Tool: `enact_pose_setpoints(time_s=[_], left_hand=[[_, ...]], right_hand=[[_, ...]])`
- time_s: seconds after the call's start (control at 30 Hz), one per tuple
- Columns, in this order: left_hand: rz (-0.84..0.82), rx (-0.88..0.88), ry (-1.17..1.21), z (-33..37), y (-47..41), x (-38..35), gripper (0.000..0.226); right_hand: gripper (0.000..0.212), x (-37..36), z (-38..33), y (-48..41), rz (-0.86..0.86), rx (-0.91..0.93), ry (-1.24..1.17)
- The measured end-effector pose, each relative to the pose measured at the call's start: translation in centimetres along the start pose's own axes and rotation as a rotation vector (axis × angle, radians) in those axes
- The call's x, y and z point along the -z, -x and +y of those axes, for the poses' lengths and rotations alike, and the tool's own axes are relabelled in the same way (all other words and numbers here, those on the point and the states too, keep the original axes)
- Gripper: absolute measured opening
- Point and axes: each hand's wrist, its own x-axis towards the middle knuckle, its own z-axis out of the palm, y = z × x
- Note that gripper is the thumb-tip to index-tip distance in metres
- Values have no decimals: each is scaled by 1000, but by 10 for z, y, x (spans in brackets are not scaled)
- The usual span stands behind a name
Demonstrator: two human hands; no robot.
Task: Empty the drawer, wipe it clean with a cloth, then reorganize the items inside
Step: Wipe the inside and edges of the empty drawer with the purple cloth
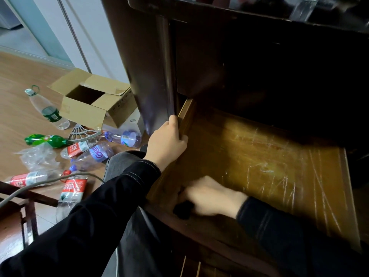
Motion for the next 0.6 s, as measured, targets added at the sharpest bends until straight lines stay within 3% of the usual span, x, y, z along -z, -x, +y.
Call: enact_pose_setpoints(time_s=[0.1, 0.23, 0.37, 0.47, 0.6], left_hand=[[5, -14, -13, 0, -1, -1, 29], [-2, -8, -23, 1, -3, -3, 32], [-6, -5, -20, 0, -2, -2, 34], [7, -12, -5, 1, -1, 0, 35], [145, -119, -36, 2, 3, 3, 49]], right_hand=[[28, -7, 9, 36, -83, -9, -27], [24, -16, 18, 53, -33, -54, -136], [7, -3, 60, 29, 158, -327, -150], [15, 7, 94, 21, 300, -543, -121], [14, -2, 92, 21, 353, -631, -245]])
